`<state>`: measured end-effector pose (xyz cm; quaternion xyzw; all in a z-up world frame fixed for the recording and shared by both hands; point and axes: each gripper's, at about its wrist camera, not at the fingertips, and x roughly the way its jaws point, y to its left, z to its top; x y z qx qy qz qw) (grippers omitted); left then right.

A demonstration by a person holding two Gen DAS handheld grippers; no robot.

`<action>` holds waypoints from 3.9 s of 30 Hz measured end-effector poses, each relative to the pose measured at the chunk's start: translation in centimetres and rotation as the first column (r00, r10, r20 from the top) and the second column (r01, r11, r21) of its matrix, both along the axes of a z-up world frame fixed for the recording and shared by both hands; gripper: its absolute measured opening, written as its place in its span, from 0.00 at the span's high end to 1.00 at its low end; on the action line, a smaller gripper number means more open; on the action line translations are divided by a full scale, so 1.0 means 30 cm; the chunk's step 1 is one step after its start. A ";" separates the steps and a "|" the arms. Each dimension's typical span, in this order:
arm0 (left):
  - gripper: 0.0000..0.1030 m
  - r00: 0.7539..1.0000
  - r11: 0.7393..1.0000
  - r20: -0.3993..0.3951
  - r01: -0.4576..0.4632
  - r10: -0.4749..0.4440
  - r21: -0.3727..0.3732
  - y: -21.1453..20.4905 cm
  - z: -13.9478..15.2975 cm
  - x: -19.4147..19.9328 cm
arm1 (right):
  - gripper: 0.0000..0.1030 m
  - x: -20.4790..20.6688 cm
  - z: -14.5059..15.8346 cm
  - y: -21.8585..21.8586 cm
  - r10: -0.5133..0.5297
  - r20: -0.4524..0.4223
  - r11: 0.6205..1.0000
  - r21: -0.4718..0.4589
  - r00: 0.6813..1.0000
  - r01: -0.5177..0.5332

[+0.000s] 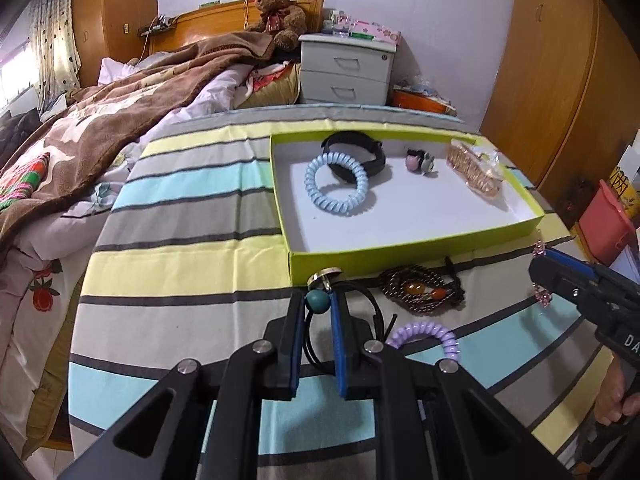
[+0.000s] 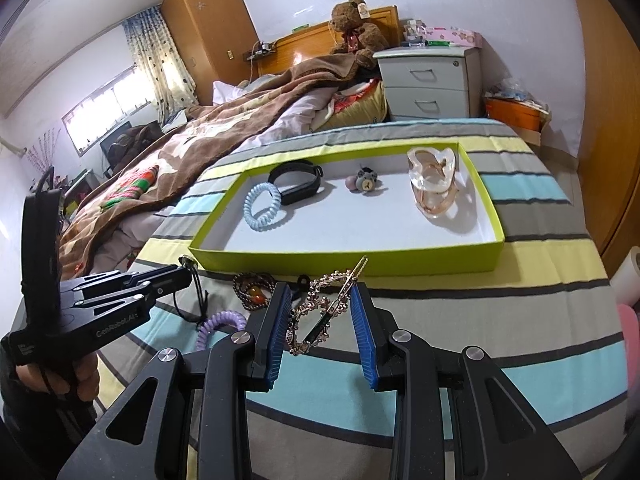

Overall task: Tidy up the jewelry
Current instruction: 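Carry the hair tie and rhinestone clip over the lid with both grippers, then lower both items into the lid and open both grippers, then move both grippers back over the beaded bracelet and purple hair tie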

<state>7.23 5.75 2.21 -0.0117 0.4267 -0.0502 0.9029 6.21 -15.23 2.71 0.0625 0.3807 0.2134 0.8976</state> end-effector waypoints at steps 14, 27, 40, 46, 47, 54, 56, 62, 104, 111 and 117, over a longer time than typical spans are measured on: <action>0.87 0.998 1.000 0.069 0.010 -0.009 -0.023 -0.006 0.131 0.005 | 0.69 0.034 0.117 -0.013 -0.017 0.068 1.000 -0.013 0.998 0.018; 0.87 0.997 0.998 0.075 0.022 -0.018 -0.058 -0.027 0.175 0.117 | 0.69 0.192 0.138 0.022 0.006 0.067 0.998 -0.056 0.998 -0.002; 0.87 0.999 0.995 -0.006 -0.036 0.036 -0.094 -0.015 0.076 0.228 | 0.69 0.370 0.023 0.095 0.049 -0.023 0.993 -0.107 0.999 -0.052; 0.87 0.999 0.996 -0.027 -0.044 0.042 -0.077 -0.022 0.041 0.260 | 0.69 0.408 -0.016 0.121 0.067 -0.045 0.988 -0.133 0.997 -0.073; 0.87 0.998 0.996 -0.032 -0.047 0.045 -0.075 -0.022 0.035 0.266 | 0.69 0.412 -0.023 0.124 0.067 -0.048 0.987 -0.142 0.997 -0.073; 0.87 0.996 0.996 -0.069 -0.065 0.061 -0.063 -0.012 -0.007 0.290 | 0.69 0.436 -0.058 0.134 0.070 -0.074 0.983 -0.165 0.995 -0.082; 0.87 0.995 0.996 -0.072 -0.067 0.063 -0.061 -0.012 -0.015 0.289 | 0.69 0.442 -0.065 0.137 0.071 -0.078 0.981 -0.174 0.994 -0.084; 0.86 0.994 0.996 -0.084 -0.071 0.065 -0.060 -0.010 -0.026 0.295 | 0.69 0.447 -0.077 0.147 0.075 -0.079 0.977 -0.192 0.994 -0.089; 0.63 0.995 0.996 -0.078 -0.064 0.059 -0.057 -0.027 -0.003 0.271 | 0.59 0.422 -0.046 0.136 0.039 -0.058 0.984 -0.172 0.998 -0.049; 0.54 0.997 0.996 -0.058 -0.063 0.060 -0.058 -0.027 0.028 0.237 | 0.58 0.377 -0.012 0.123 0.029 -0.037 0.988 -0.149 0.999 -0.034; 0.50 0.998 0.996 -0.039 -0.057 0.055 -0.062 -0.027 0.054 0.192 | 0.58 0.306 0.029 0.104 0.026 -0.002 0.992 -0.123 1.000 -0.026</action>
